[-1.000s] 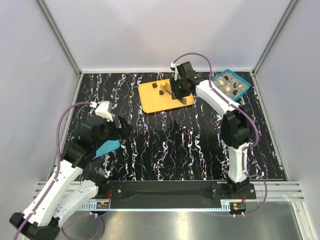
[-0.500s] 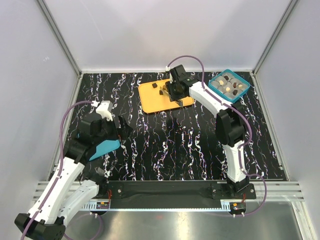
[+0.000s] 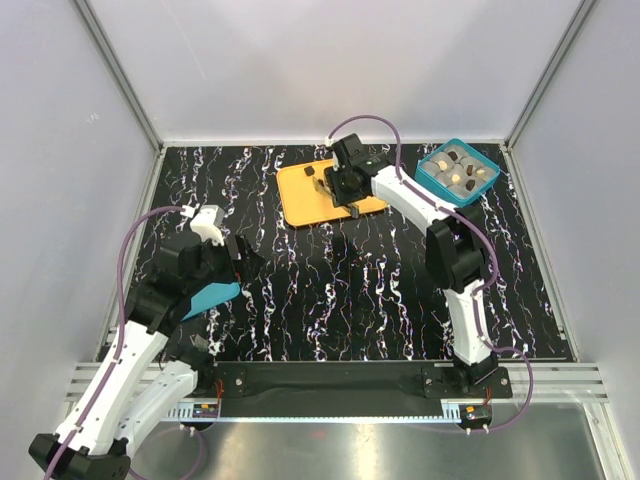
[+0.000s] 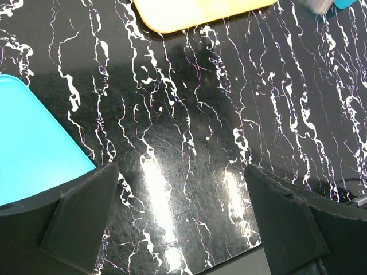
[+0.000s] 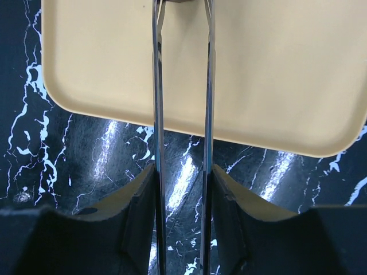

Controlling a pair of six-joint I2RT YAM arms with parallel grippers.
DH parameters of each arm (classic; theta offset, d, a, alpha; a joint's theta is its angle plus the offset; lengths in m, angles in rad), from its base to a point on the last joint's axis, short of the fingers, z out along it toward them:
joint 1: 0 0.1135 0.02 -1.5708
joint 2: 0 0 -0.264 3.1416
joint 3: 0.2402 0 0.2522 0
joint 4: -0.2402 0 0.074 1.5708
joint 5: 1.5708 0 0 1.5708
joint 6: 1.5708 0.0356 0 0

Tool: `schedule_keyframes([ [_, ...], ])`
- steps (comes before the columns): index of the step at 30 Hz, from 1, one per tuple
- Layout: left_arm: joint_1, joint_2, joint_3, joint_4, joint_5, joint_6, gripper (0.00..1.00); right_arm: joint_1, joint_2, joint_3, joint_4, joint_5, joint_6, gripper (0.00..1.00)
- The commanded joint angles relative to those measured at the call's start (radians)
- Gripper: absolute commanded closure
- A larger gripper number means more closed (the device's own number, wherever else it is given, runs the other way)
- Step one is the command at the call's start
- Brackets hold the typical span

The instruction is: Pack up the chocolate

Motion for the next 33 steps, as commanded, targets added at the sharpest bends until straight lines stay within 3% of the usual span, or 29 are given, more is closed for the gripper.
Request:
schedule_keyframes([
  [1, -0.007, -0.015, -0.002, 0.048, -0.007, 0.020, 0.01, 0.023, 0.027, 0.040, 0.004, -0.002, 0.012, 0.54],
  [12, -0.009, -0.029, -0.008, 0.048, -0.016, 0.020, 0.01, 0.029, -0.017, 0.055, -0.062, 0.059, -0.022, 0.69],
  [18, -0.010, -0.027, -0.016, 0.045, -0.012, 0.019, 0.01, 0.015, -0.124, 0.038, -0.111, 0.061, -0.062, 0.76],
  [26, -0.021, -0.009, -0.016, 0.032, 0.007, 0.017, 0.01, -0.218, -0.365, -0.101, -0.178, 0.013, -0.046, 0.78],
  [33, -0.036, -0.013, -0.022, 0.038, 0.022, 0.017, 0.01, -0.482, -0.526, -0.285, -0.220, 0.092, 0.039, 0.78],
])
